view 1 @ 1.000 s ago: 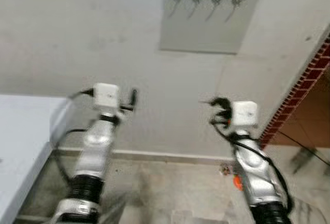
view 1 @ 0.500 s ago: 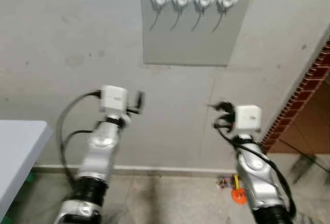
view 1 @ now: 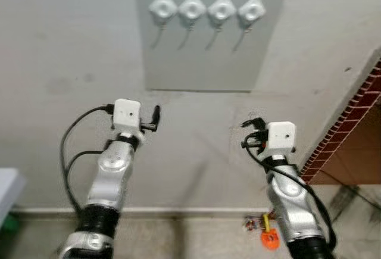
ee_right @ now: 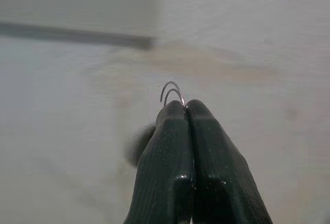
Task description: Hang keys on a hook
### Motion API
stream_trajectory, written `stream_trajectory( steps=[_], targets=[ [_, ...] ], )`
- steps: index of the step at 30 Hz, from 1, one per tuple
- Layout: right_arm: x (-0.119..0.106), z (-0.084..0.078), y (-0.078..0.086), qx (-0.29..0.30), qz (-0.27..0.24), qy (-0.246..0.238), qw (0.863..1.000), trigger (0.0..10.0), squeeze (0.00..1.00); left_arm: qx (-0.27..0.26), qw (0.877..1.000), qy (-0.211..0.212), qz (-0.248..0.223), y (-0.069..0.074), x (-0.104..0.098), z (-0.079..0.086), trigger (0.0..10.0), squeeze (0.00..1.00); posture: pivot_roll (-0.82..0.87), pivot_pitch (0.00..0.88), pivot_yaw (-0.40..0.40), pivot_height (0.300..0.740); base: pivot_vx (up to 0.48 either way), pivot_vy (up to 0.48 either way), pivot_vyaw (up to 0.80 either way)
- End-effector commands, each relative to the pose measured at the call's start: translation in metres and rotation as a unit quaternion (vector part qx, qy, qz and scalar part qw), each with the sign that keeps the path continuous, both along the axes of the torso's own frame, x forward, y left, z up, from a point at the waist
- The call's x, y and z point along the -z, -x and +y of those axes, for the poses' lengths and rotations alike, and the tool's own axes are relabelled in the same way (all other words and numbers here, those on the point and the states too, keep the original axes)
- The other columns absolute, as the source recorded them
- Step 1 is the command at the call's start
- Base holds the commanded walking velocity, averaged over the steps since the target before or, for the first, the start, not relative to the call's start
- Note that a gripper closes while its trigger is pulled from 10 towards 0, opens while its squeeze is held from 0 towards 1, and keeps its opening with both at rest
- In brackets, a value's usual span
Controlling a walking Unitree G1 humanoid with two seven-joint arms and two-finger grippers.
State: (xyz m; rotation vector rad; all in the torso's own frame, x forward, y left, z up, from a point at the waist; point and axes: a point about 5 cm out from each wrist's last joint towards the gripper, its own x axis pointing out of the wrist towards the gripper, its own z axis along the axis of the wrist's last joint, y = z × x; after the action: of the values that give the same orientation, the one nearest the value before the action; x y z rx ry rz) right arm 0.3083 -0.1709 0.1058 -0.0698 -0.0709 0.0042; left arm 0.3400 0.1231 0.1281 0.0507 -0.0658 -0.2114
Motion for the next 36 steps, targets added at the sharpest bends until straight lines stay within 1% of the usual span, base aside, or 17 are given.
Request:
stream_trajectory(
  steps=[1,4,6,10,12,13,15,16,18,20,22,25,27,28,30,34,36],
  targets=[
    [-0.008,0.009,-0.003,-0.012,-0.015,-0.006,1.000,10.0,0.00,-0.014,0.999,0.027,-0.010,-0.002,-0.007,0.014,10.0,0.00,0.03,0.016,-0.009,0.740,0.000,0.000,0.00],
    [-0.008,0.009,-0.003,-0.012,-0.014,-0.006,1.000,10.0,0.00,-0.019,0.999,0.018,-0.020,-0.001,-0.009,0.014,10.0,0.00,0.03,0.018,-0.008,0.740,0.000,0.000,0.00],
    [-0.007,0.009,-0.003,-0.013,-0.012,-0.005,1.000,10.0,0.00,-0.015,0.999,0.025,-0.025,-0.001,-0.010,0.013,10.0,0.00,0.03,0.018,-0.008,0.740,0.000,0.000,0.00],
    [-0.007,0.009,-0.002,-0.014,-0.012,-0.006,1.000,10.0,0.00,-0.006,1.000,0.016,-0.025,-0.001,-0.011,0.011,10.0,0.00,0.03,0.026,-0.010,0.740,0.000,0.000,0.00],
    [-0.007,0.009,-0.003,-0.017,-0.011,-0.008,1.000,10.0,0.00,0.037,0.999,0.011,-0.034,0.001,-0.016,0.001,10.0,0.00,0.03,0.026,-0.010,0.740,0.000,0.000,0.00],
    [-0.007,0.009,-0.003,-0.017,-0.011,-0.008,1.000,10.0,0.00,0.037,0.999,0.011,-0.034,0.001,-0.016,0.001,10.0,0.00,0.03,0.026,-0.010,0.740,0.000,0.000,0.00],
    [-0.009,0.010,-0.003,-0.022,-0.014,-0.009,1.000,10.0,0.00,0.069,0.997,0.007,-0.045,0.000,-0.023,-0.010,10.0,0.00,0.03,0.035,-0.009,0.740,0.000,0.000,0.00],
    [-0.009,0.010,-0.003,-0.022,-0.014,-0.009,1.000,10.0,0.00,0.069,0.997,0.007,-0.045,0.000,-0.023,-0.010,10.0,0.00,0.03,0.035,-0.009,0.740,0.000,0.000,0.00],
    [-0.011,0.012,-0.004,-0.032,-0.016,-0.013,0.999,10.0,0.00,0.094,0.994,0.000,-0.051,0.000,-0.027,-0.018,10.0,0.00,0.03,0.038,-0.009,0.740,0.000,0.000,0.00],
    [-0.019,0.015,-0.004,-0.050,-0.029,-0.013,0.998,10.0,0.00,0.126,0.990,-0.008,-0.065,0.000,-0.035,-0.029,10.0,0.00,0.02,0.044,-0.002,0.740,0.000,0.000,0.00],
    [-0.024,0.016,-0.003,-0.062,-0.039,-0.019,0.997,10.0,0.00,0.146,0.986,-0.015,-0.075,0.001,-0.040,-0.036,10.0,0.00,0.02,0.051,0.002,0.740,0.000,0.000,0.00],
    [-0.030,0.017,-0.002,-0.070,-0.050,-0.020,0.996,10.0,0.00,0.162,0.983,-0.016,-0.082,0.002,-0.045,-0.042,10.0,0.00,0.01,0.057,0.006,0.740,0.000,0.000,0.00],
    [-0.042,0.020,-0.002,-0.085,-0.070,-0.032,0.993,10.0,0.00,0.187,0.978,-0.020,-0.093,0.004,-0.052,-0.050,10.0,0.00,0.00,0.066,0.014,0.740,0.000,0.000,0.00],
    [-0.042,0.020,-0.002,-0.085,-0.070,-0.032,0.993,10.0,0.00,0.187,0.978,-0.020,-0.093,0.004,-0.052,-0.050,10.0,0.00,0.00,0.066,0.014,0.740,0.000,0.000,0.00],
    [-0.054,0.021,0.000,-0.092,-0.095,-0.037,0.990,10.0,0.00,0.205,0.973,-0.025,-0.102,0.007,-0.058,-0.055,10.0,0.00,0.00,0.068,0.016,0.740,0.000,0.000,0.00],
    [-0.061,0.024,0.001,-0.106,-0.109,-0.032,0.988,10.0,0.00,0.216,0.969,-0.035,-0.113,0.008,-0.061,-0.057,10.0,0.00,0.00,0.073,0.022,0.740,0.000,0.000,0.00],
    [-0.069,0.026,0.003,-0.118,-0.125,-0.036,0.984,10.0,0.00,0.224,0.967,-0.033,-0.119,0.010,-0.065,-0.058,10.0,0.00,-0.01,0.075,0.027,0.740,0.000,0.000,0.00]
  ],
)
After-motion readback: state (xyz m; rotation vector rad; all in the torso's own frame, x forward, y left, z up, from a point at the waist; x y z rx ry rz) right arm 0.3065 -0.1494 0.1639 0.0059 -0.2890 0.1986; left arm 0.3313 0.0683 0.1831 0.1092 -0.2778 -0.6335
